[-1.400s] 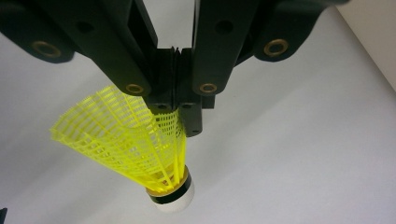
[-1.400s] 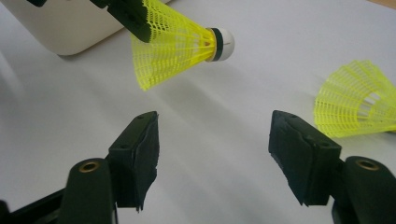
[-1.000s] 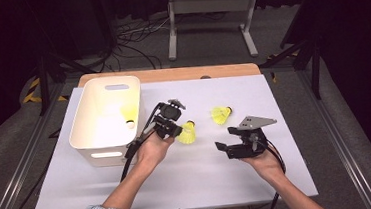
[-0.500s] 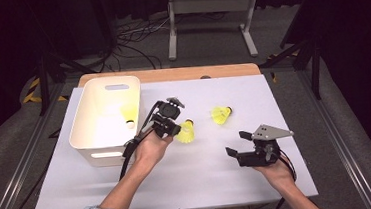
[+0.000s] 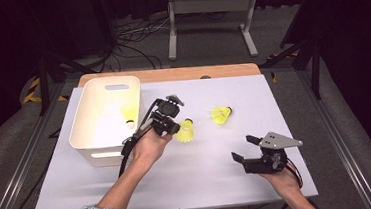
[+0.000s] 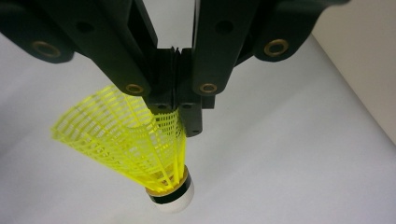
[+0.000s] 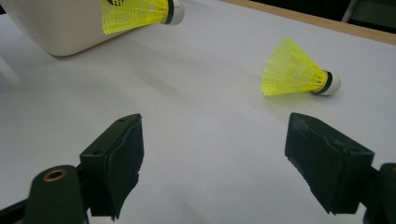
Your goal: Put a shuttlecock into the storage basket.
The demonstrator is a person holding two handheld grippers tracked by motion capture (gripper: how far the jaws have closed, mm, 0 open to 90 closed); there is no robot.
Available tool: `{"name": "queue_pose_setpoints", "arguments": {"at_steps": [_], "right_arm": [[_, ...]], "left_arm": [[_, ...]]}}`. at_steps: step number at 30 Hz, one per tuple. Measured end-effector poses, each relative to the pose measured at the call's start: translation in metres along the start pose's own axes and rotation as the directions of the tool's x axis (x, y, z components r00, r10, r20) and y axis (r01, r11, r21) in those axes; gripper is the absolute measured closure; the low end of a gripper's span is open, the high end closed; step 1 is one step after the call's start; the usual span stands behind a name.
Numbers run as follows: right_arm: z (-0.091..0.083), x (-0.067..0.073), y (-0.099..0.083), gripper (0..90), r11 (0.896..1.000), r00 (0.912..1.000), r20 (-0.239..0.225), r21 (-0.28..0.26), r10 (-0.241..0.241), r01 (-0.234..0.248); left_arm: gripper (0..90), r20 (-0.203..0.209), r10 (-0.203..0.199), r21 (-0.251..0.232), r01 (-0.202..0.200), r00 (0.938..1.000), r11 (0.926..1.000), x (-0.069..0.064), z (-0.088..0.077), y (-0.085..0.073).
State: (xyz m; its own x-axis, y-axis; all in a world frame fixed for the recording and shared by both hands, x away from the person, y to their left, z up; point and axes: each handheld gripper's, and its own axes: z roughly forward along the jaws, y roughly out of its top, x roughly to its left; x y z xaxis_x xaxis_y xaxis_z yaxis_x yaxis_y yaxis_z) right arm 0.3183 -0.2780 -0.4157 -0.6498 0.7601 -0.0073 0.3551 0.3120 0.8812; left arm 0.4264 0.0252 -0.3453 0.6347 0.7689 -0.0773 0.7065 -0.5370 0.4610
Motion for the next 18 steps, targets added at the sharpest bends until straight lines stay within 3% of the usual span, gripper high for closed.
{"name": "queue_pose_setpoints", "arguments": {"at_steps": [18], "right_arm": [[-0.014, -0.003, -0.021, 17.5, 0.998, 0.9982, 0.049, -0.052, 0.035, -0.032]], "left_arm": [[89.0, -0.013, -0.006, 0.007, 0.006, 0.9999, 1.0000, 0.003, -0.011, 0.005]]}}
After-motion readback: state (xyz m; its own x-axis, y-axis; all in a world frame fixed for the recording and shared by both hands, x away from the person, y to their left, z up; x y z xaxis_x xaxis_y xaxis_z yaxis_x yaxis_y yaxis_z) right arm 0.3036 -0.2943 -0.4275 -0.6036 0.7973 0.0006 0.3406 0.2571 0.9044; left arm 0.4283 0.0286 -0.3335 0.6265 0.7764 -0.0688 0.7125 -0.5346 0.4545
